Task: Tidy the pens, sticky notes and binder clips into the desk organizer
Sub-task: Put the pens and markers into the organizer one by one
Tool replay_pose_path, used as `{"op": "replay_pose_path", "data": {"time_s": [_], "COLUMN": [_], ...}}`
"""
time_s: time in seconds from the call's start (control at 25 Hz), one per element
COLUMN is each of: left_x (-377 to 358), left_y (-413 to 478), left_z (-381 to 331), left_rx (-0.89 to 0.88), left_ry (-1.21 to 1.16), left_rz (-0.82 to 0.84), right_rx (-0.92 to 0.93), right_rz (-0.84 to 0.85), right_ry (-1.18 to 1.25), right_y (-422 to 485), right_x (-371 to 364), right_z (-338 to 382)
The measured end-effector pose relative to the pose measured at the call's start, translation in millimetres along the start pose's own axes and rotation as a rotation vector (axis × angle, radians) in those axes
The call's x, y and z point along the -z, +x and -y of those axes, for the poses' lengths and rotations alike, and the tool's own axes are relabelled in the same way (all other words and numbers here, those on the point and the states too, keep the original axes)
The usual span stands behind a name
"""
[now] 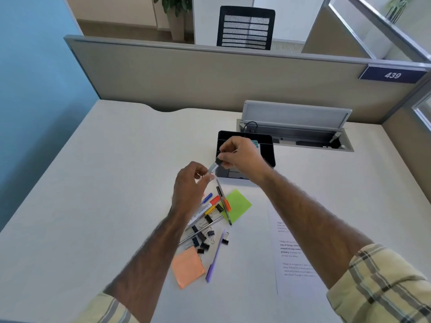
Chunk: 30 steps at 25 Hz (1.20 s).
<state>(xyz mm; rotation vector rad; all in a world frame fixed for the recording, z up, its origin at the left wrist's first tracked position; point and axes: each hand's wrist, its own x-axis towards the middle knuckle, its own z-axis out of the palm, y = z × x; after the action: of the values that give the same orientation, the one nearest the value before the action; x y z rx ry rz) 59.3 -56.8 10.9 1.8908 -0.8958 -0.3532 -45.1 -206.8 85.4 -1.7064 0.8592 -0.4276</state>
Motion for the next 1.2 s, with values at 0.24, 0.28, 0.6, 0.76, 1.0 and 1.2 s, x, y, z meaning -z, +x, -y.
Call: {"op": "replay_pose_path", "data": {"time_s": [0.24,0.28,0.6,0.76,1.0,1.2], "left_x": [-2.7,-4.8,-26.0,-31.7,-34.7,-32.8], "left_y": [-8.7,-14.8,-40.5,-37.0,-31.6,-29.7], "left_z": [21.5,28.1,50.4,51.8,50.8,46.4], "left_rx": [0.055,0.047,-0.054,-0.038,0.046,0.089], "left_ry": [0.382,0.479,0.813,0.857,0.816,0.733], "left_rz": [0.072,0.115,0.267,0.3,0.32,0.311], "right_rx": [0.174,0.18,0.103,0.138,0.188,0.152], "right_rz": [-0.388,-0.406,-0.206,-0.266,-0.372,-0.336], "right_ry": [-0.213,-0.27,-0.663,-0.634,-0.416,-0.356], "right_y": [43.8,49.5,63.9,57.0,24.8,-1.3], "right_x": [20.5,21.9,5.4,9.8,20.7,13.5], "right_z": [30.9,29.5,-3.3,-8.0,-11.9,-24.6]}}
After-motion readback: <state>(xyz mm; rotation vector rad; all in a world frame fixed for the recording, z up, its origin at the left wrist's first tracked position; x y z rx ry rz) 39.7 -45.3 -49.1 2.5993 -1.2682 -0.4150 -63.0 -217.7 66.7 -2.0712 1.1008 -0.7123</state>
